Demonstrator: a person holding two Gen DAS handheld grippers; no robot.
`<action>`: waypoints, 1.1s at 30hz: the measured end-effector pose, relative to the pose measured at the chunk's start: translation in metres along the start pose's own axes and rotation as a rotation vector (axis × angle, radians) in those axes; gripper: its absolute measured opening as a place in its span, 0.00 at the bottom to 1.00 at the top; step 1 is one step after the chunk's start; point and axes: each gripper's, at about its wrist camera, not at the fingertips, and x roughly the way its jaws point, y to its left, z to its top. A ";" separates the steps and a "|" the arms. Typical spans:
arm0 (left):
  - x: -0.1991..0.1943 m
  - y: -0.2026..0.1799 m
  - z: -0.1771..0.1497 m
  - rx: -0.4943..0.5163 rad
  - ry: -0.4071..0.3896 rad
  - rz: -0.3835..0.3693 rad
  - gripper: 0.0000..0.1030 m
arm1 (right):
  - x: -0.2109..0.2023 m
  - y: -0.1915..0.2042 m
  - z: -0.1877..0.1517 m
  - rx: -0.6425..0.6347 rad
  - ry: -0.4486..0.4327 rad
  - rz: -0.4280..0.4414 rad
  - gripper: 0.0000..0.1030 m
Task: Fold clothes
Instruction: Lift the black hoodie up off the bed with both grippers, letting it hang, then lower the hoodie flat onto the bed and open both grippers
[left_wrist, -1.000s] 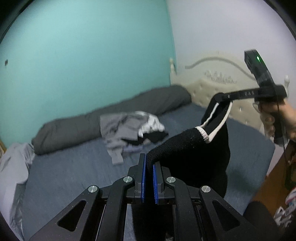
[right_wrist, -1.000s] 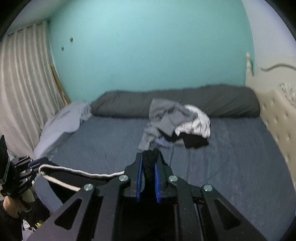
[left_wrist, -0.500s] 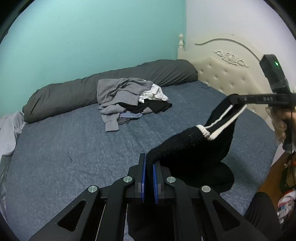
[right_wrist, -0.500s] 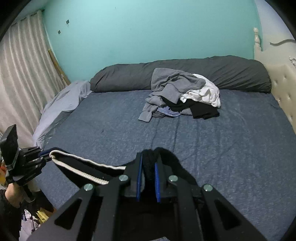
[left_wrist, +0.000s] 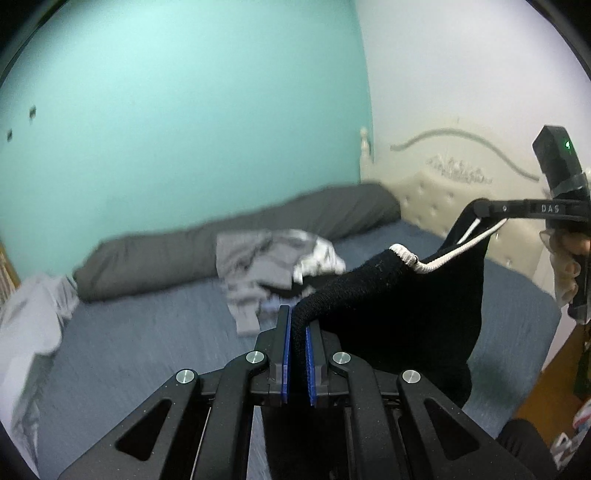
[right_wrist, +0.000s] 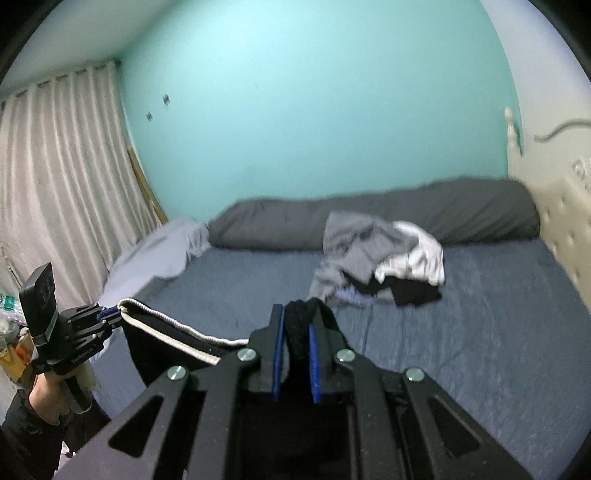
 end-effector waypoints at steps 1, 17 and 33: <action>-0.012 -0.001 0.009 0.003 -0.022 0.003 0.07 | -0.016 0.007 0.010 -0.010 -0.029 0.008 0.11; -0.142 -0.015 0.094 0.029 -0.229 0.017 0.07 | -0.149 0.075 0.090 -0.114 -0.220 0.032 0.11; -0.021 -0.005 0.058 -0.025 -0.007 -0.009 0.07 | -0.033 0.015 0.063 -0.011 0.008 -0.064 0.11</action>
